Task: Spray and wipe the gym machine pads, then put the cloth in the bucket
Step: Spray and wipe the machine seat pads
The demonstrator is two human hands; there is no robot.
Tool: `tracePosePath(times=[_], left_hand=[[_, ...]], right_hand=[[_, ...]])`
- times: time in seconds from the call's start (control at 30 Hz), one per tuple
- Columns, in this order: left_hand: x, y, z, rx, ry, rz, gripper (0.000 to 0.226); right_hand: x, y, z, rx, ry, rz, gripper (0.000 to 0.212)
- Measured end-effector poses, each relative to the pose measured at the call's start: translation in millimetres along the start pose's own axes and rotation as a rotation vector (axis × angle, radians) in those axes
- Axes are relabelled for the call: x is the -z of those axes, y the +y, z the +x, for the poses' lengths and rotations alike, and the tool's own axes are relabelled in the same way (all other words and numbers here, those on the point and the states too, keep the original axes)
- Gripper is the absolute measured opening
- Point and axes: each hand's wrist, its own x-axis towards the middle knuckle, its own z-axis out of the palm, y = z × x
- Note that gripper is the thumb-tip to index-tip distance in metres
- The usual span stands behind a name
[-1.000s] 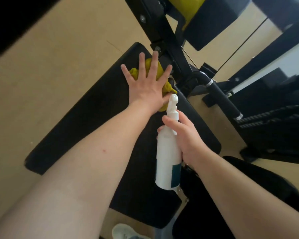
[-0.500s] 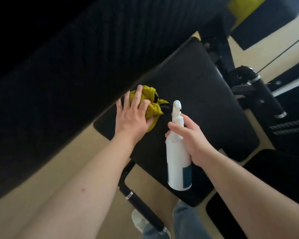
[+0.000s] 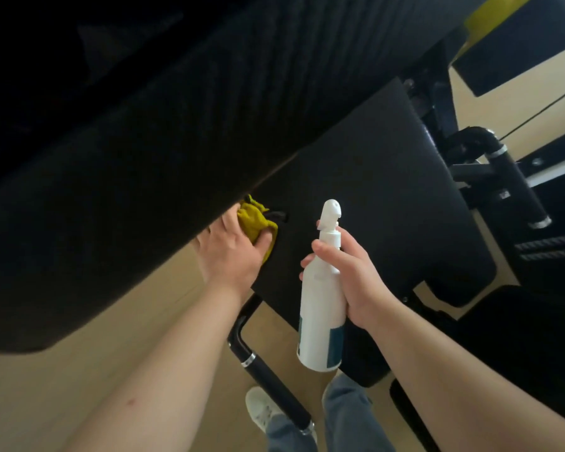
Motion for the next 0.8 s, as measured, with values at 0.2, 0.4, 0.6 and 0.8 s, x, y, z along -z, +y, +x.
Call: tracePosePath(times=[0.2, 0.4, 0.6, 0.8], left_hand=[[-17.7, 80.1, 78.9, -0.015, -0.064, 0.218, 0.1], [-17.3, 160.9, 131.4, 0.009, -0.021, 0.123, 0.086], [-24.5, 246.8, 186.7, -0.183, -0.002, 0.152, 0.078], [-27.2, 275.1, 201.3, -0.257, -0.004, 0.157, 0.077]], right_hand=[[39.8, -25.1, 18.1, 0.026, 0.061, 0.017, 0.062], [86.7, -53.5, 30.0, 0.064, 0.099, 0.044, 0.07], [117.3, -60.5, 35.6, 0.052, 0.128, 0.074, 0.048], [138.3, -67.3, 37.1, 0.056, 0.177, 0.081, 0.04]])
